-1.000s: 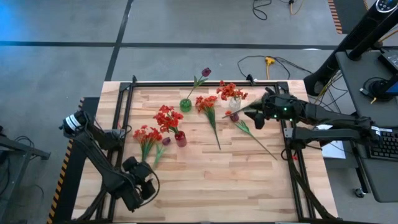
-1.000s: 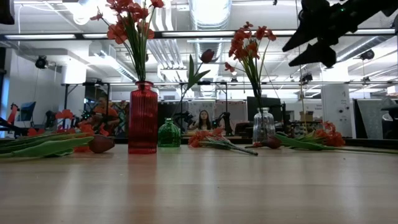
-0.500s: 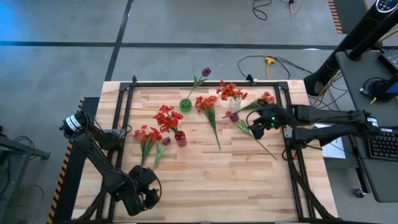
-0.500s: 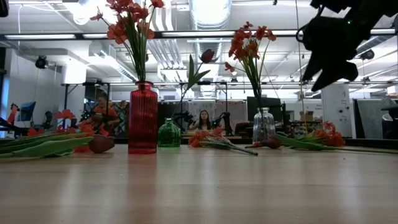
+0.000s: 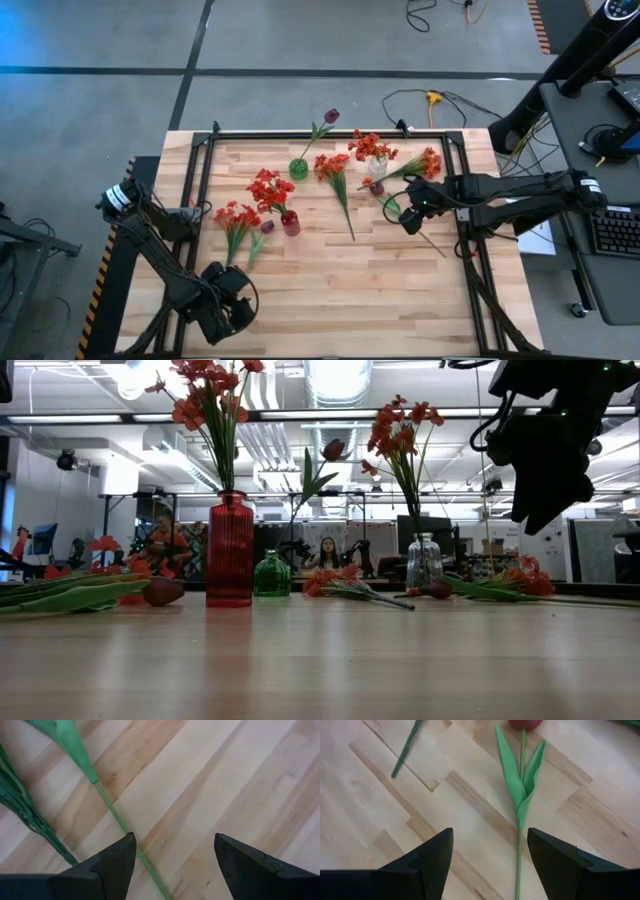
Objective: Sort flowers into vase by color
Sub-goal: Put the bottom dark red tulip into the green vase
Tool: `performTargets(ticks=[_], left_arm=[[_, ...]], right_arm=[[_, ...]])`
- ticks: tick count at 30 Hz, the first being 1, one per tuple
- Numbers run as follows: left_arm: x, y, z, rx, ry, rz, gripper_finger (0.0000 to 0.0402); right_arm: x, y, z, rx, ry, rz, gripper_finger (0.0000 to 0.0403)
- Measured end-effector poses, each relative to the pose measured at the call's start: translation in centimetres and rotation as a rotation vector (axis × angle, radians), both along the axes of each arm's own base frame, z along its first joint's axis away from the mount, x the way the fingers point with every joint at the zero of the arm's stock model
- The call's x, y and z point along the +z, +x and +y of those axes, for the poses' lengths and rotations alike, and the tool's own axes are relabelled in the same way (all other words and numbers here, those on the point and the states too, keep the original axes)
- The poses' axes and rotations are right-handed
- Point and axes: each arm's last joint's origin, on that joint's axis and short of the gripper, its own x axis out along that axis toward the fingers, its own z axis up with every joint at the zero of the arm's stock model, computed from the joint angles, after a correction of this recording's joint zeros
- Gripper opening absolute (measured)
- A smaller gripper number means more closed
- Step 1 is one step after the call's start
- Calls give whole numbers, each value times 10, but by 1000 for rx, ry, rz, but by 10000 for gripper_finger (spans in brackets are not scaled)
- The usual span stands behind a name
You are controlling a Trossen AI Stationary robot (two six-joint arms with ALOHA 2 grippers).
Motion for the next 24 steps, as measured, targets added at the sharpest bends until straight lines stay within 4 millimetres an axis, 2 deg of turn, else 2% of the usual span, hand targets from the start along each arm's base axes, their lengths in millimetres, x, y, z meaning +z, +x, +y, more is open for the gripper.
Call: performTargets(ticks=[16, 24], left_arm=[[-13, -1, 3, -5, 125, 39, 251], [-23, 2, 3, 2, 195, 38, 238]], right_arm=[[-3, 2, 0, 0, -8, 14, 242], [-2, 2, -1, -10, -33, 12, 240]])
